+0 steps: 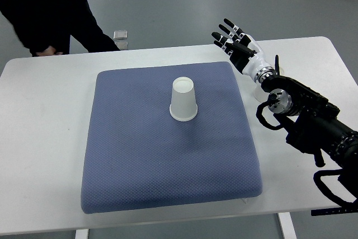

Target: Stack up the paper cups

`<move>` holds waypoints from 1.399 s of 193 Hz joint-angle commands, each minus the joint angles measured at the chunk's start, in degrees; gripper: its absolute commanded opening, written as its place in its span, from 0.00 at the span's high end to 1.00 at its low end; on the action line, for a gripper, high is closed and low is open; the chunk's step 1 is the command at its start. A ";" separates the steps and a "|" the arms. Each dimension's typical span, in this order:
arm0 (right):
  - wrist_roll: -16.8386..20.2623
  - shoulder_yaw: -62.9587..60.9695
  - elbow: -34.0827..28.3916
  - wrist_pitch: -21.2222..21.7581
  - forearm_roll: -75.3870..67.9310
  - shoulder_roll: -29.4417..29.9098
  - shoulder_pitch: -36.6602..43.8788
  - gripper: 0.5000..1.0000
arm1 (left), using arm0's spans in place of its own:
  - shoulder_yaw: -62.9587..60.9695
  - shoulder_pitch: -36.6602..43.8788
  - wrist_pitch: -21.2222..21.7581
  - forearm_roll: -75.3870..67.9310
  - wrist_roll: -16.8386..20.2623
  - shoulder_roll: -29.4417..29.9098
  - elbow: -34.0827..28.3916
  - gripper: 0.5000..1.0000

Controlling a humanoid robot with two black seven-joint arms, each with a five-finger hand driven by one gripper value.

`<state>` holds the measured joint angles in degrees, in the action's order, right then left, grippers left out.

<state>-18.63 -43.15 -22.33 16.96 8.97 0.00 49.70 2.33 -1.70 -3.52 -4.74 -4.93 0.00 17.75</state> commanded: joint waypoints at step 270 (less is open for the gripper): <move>15.73 75.32 -42.01 18.04 39.02 -34.54 69.39 0.14 | 0.13 -0.41 -0.08 -0.18 0.01 0.00 0.70 0.00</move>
<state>-3.65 30.48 -60.17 35.00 48.06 -32.12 115.24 2.49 -2.11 -3.61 -4.80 -4.92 0.00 18.27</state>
